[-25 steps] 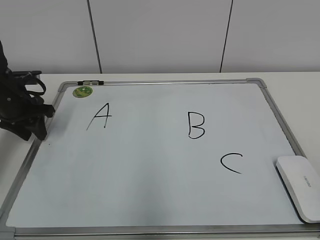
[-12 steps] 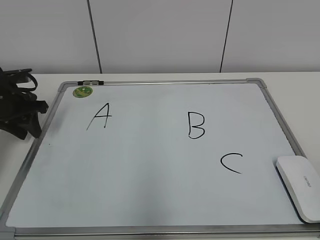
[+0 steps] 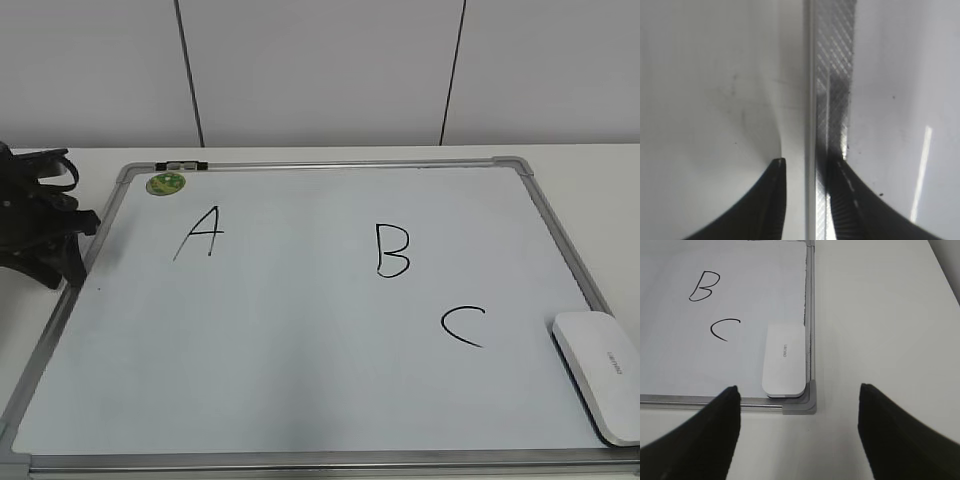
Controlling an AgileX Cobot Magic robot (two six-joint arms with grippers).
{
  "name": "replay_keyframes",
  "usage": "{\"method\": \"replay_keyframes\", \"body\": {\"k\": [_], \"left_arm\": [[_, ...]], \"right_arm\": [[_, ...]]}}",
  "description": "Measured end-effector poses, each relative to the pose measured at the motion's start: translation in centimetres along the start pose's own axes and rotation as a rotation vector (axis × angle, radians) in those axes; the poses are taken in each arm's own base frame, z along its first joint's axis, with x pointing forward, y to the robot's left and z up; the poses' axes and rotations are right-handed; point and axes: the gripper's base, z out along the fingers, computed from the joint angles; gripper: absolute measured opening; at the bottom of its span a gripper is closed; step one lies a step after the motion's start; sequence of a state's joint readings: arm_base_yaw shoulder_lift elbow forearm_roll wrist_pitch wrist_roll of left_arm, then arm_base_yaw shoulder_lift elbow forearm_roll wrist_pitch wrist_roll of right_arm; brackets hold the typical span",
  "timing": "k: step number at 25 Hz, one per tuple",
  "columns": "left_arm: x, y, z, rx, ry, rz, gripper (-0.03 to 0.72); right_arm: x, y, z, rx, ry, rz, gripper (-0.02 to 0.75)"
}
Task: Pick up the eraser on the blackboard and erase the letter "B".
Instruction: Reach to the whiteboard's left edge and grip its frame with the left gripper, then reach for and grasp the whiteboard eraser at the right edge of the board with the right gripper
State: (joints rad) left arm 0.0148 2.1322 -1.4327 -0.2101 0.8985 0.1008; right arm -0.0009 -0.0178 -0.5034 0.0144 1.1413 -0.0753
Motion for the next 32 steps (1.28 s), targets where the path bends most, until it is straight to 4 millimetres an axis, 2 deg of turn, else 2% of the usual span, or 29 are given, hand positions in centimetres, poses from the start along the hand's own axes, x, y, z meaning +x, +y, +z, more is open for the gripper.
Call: {"method": "replay_keyframes", "body": {"k": [4, 6, 32], "left_arm": [[-0.07, -0.12, 0.02, 0.013, 0.005, -0.009, 0.048], [-0.11, -0.16, 0.02, 0.017, 0.009, -0.012, 0.014], [-0.13, -0.19, 0.05, 0.021, 0.011, -0.014, 0.011]], "right_arm": [[0.00, 0.00, 0.00, 0.000, 0.000, 0.000, 0.563], [0.00, 0.00, 0.00, 0.000, 0.000, 0.000, 0.563], [0.00, 0.00, 0.00, 0.000, 0.000, 0.000, 0.563]]}}
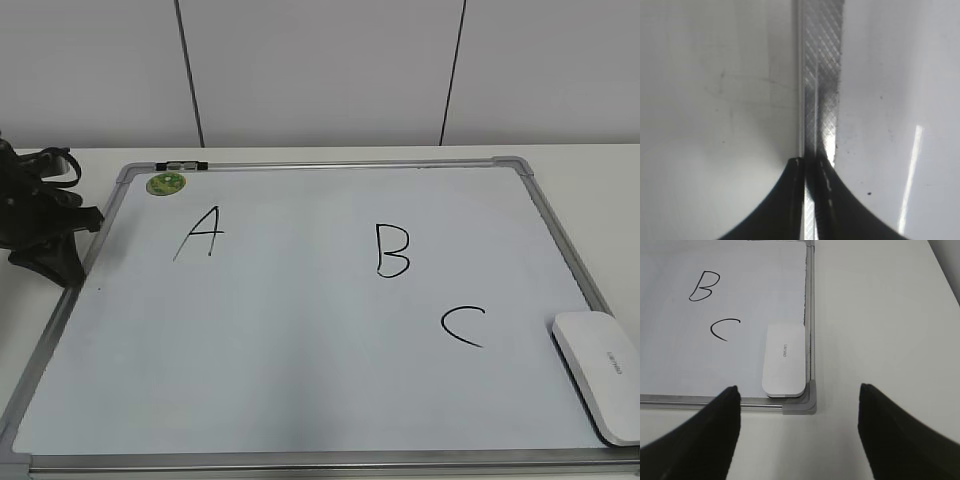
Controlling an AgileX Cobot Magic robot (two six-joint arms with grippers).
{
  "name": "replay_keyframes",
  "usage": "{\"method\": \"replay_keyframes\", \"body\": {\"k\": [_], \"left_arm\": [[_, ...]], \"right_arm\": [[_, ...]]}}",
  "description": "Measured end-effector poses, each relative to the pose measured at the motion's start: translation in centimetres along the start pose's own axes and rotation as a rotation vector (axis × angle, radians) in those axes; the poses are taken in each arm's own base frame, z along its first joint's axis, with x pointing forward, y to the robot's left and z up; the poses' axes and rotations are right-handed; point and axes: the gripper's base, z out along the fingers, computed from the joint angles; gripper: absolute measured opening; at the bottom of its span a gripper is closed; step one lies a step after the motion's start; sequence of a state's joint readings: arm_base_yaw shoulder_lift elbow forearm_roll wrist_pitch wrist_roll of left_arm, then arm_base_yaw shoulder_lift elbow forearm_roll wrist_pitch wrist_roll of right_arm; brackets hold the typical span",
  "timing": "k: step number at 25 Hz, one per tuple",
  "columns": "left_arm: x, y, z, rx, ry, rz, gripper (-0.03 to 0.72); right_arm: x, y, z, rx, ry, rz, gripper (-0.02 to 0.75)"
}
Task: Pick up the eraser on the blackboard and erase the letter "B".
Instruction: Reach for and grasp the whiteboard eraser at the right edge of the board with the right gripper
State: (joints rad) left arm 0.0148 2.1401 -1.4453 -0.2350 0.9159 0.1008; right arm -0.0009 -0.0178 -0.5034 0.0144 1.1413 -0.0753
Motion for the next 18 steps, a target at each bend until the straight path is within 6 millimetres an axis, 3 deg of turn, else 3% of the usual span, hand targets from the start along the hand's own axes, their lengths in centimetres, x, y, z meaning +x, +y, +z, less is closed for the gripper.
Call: {"method": "replay_keyframes", "body": {"k": [10, 14, 18], "left_arm": [[0.0, 0.0, 0.0, 0.000, 0.002, 0.000, 0.011], [0.0, 0.0, 0.0, 0.000, 0.002, 0.000, 0.011], [0.0, 0.0, 0.0, 0.000, 0.002, 0.000, 0.011]], "right_arm": [[-0.4, -0.1, -0.6, 0.006, -0.025, -0.002, 0.563], [-2.4, -0.2, -1.4, 0.009, -0.046, -0.003, 0.563], [-5.4, -0.4, 0.6, 0.002, 0.044, -0.018, 0.563]]}}
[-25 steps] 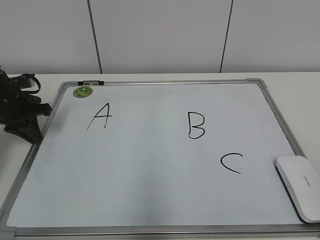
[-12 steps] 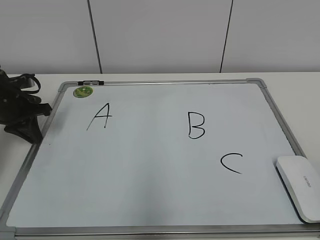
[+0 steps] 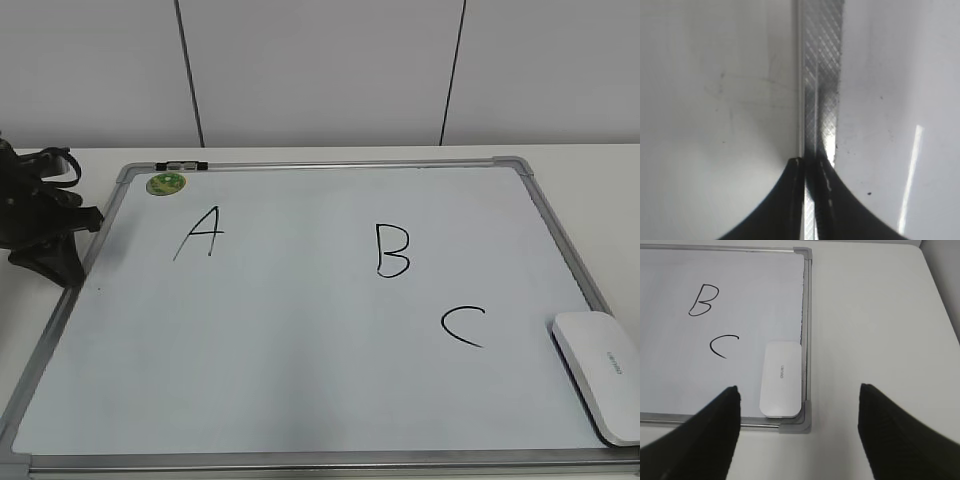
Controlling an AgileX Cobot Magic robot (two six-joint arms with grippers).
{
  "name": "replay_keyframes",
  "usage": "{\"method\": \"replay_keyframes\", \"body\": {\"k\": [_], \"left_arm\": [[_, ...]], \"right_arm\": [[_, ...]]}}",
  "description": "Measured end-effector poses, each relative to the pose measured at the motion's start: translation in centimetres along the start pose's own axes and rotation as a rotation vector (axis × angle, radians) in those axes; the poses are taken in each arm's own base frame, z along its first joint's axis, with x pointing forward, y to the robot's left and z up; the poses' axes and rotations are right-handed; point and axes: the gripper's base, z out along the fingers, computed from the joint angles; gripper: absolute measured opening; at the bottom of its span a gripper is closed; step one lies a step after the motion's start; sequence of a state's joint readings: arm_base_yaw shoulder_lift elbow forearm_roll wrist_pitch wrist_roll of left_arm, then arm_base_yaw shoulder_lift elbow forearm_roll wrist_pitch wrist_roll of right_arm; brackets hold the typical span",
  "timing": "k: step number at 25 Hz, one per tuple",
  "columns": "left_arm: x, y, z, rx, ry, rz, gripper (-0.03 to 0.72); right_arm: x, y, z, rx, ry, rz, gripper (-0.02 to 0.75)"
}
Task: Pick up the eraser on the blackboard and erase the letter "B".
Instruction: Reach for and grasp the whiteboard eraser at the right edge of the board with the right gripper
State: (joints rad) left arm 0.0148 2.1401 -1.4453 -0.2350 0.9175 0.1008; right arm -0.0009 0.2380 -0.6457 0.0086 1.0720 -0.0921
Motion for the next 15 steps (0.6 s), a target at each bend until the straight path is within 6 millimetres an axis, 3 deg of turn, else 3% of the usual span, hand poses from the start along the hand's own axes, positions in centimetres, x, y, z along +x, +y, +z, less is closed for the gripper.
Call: {"method": "replay_keyframes", "body": {"k": [5, 10, 15], "left_arm": [[0.0, 0.0, 0.0, 0.000, 0.000, 0.000, 0.011], [0.0, 0.0, 0.0, 0.000, 0.000, 0.000, 0.011], [0.0, 0.0, 0.0, 0.000, 0.000, 0.000, 0.011]], "right_arm": [[-3.0, 0.0, 4.2, -0.042, 0.076, 0.029, 0.563], [-3.8, 0.3, 8.0, -0.090, 0.255, 0.068, 0.563], [-5.2, 0.2, 10.7, -0.109, 0.430, 0.071, 0.563]]}}
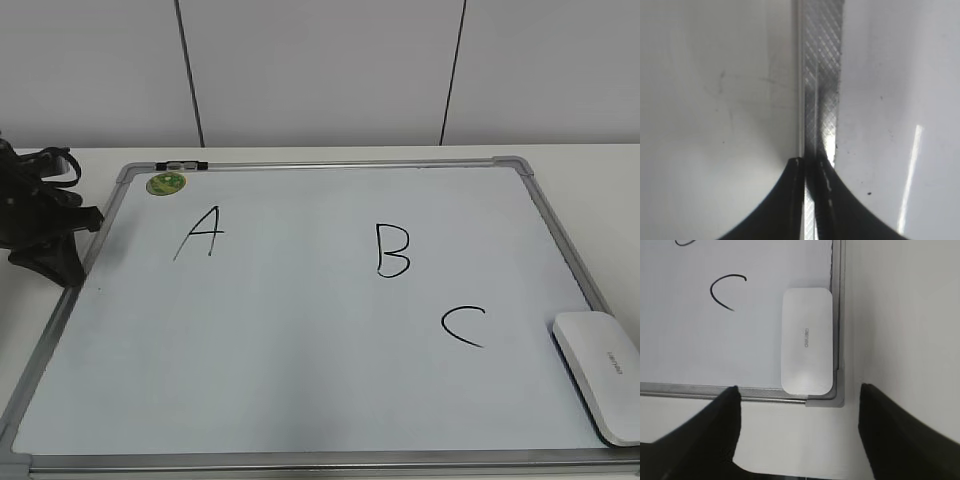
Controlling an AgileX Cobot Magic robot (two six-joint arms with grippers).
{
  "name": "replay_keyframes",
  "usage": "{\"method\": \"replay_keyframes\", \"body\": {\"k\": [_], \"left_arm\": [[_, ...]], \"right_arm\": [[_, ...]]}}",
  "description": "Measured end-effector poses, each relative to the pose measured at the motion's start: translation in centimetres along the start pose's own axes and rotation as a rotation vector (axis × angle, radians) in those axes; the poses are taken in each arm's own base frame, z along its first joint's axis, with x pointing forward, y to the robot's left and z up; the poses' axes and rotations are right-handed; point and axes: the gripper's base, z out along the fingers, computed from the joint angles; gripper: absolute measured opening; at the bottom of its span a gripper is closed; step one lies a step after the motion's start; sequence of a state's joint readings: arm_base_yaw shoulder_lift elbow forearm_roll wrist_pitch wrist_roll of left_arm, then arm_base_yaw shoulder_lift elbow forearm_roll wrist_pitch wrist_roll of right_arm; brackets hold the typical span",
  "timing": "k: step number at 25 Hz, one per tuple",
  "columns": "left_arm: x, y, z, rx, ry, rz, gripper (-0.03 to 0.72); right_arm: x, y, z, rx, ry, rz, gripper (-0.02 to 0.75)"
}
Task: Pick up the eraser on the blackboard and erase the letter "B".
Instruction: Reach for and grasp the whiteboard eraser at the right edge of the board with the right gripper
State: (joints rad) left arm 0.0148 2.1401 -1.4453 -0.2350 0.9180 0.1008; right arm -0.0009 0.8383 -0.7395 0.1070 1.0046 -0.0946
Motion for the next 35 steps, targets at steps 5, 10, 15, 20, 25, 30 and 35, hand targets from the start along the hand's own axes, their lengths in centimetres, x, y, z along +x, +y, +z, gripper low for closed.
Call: {"method": "replay_keyframes", "body": {"k": [5, 10, 15, 20, 25, 30, 35], "left_arm": [[0.0, 0.0, 0.0, 0.000, 0.003, 0.000, 0.011], [0.0, 0.0, 0.0, 0.000, 0.003, 0.000, 0.011], [0.0, 0.0, 0.0, 0.000, 0.003, 0.000, 0.011], [0.0, 0.0, 0.0, 0.000, 0.003, 0.000, 0.011], [0.0, 0.0, 0.0, 0.000, 0.003, 0.000, 0.011], [0.0, 0.0, 0.0, 0.000, 0.001, 0.000, 0.011], [0.0, 0.0, 0.0, 0.000, 0.001, 0.000, 0.011]], "right_arm": [[-2.1, -0.1, 2.1, -0.019, 0.151, 0.015, 0.563], [-2.6, -0.5, 4.7, -0.017, 0.307, 0.017, 0.563], [-3.8, -0.5, 7.1, -0.040, 0.295, 0.015, 0.597], [-4.2, -0.7, 10.0, -0.053, 0.342, 0.002, 0.649], [-4.4, -1.0, 12.6, -0.045, 0.372, 0.005, 0.652], [-4.2, -1.2, 14.7, -0.044, 0.421, 0.013, 0.652], [-4.0, -1.4, 16.4, -0.041, 0.448, 0.019, 0.652]]}}
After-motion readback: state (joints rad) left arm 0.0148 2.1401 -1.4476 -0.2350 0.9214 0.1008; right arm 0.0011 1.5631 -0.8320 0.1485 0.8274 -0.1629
